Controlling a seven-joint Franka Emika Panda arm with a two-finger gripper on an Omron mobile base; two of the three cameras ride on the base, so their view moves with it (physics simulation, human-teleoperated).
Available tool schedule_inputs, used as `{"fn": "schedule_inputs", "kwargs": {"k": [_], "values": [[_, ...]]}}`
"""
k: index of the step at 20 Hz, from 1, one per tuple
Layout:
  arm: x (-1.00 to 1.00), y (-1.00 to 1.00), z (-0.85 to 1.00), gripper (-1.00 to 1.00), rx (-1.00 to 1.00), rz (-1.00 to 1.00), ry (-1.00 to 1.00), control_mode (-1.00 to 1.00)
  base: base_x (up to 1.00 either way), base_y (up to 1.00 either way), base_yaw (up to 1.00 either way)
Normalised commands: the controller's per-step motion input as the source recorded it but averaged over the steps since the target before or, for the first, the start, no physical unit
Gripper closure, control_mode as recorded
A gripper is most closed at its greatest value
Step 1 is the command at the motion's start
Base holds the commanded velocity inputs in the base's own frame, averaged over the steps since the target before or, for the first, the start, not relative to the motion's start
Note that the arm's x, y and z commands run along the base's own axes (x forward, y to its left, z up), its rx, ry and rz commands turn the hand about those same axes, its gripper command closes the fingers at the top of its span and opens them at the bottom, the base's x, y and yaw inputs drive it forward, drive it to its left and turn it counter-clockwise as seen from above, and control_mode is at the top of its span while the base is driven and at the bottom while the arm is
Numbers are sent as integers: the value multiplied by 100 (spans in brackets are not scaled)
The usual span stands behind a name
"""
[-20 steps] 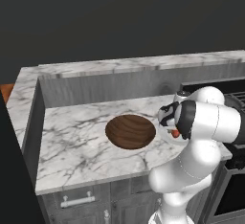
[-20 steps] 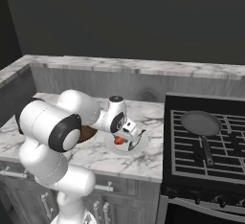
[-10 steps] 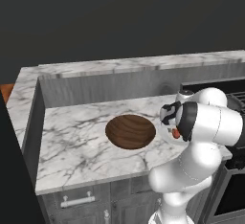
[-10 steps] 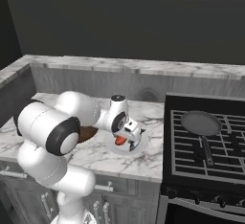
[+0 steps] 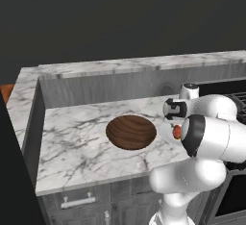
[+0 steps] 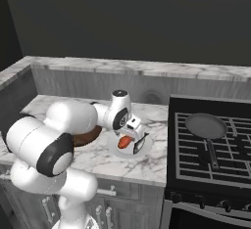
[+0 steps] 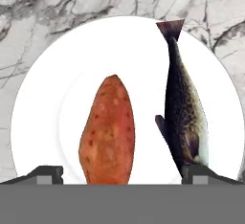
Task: Place the fish on the plate and place the sweet potato on the same plate.
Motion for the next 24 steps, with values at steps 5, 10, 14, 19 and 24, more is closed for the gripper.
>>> {"fn": "schedule_inputs", "kwargs": {"k": [5, 10, 14, 19, 24], "values": [[-34, 8, 45, -100, 0, 0, -5, -100, 0, 0, 0], [-51, 12, 42, -100, 0, 0, 0, -100, 0, 0, 0], [-57, 15, 39, -100, 0, 0, 3, -100, 0, 0, 0], [-61, 17, 32, -100, 0, 0, 2, -100, 0, 0, 0], [-72, 19, 22, -100, 0, 4, -4, -100, 0, 0, 0]]}}
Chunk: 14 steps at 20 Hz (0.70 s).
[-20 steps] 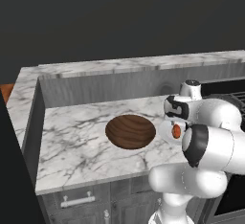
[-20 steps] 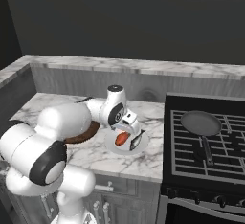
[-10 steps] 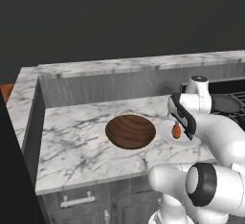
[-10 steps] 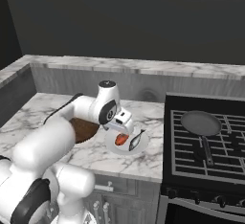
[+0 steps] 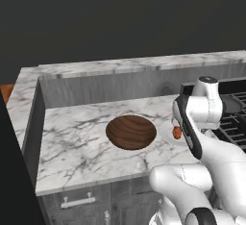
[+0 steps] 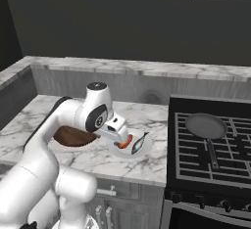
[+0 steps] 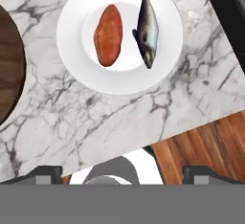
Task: Place the fish on the plate and place the sweet potato on the same plate.
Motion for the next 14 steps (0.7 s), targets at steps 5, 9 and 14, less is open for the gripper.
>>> {"fn": "schedule_inputs", "kwargs": {"k": [5, 9, 14], "values": [[-66, 21, 12, -100, 0, 5, -17, -100, 0, 0, 0], [-59, 19, 11, -100, 0, 6, -17, -100, 0, 0, 0], [-43, 22, 8, -100, -4, 9, -13, -100, 0, 0, 0]]}}
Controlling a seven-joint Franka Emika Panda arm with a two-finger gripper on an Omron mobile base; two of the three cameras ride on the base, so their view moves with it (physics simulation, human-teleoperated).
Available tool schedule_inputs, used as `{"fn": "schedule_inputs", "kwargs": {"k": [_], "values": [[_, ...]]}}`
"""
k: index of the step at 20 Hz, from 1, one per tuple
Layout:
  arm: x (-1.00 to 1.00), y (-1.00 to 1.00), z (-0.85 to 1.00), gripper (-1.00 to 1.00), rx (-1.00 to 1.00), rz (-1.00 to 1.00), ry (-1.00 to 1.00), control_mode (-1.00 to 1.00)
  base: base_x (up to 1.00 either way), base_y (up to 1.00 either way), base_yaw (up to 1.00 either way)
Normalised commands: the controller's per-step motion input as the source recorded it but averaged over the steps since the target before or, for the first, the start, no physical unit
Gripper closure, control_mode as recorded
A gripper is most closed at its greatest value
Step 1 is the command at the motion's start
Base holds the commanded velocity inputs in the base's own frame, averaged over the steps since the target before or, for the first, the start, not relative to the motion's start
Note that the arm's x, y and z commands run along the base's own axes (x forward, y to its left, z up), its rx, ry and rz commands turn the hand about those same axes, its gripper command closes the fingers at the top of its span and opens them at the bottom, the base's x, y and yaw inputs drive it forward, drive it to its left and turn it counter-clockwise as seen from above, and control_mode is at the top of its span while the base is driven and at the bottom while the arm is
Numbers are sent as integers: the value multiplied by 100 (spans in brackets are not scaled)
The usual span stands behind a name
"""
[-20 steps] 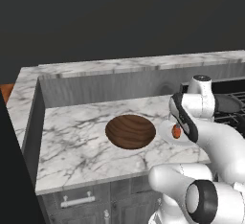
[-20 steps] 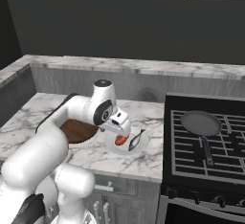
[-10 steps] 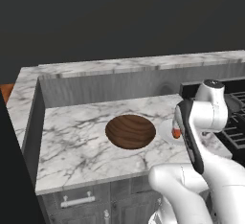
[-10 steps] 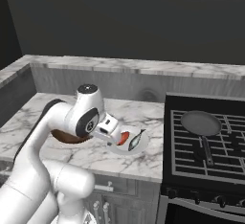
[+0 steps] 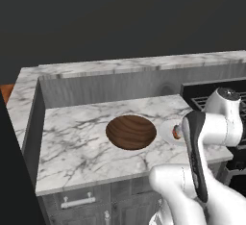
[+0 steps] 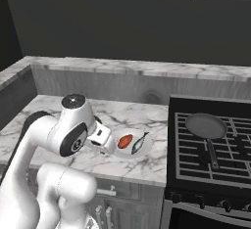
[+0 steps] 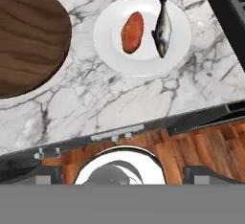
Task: Place the fish on the plate and place the sweet potato on the same plate.
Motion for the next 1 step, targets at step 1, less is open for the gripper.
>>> {"fn": "schedule_inputs", "kwargs": {"k": [1], "values": [[-31, 21, 2, -100, -7, 11, -9, -100, 0, 0, 0]]}}
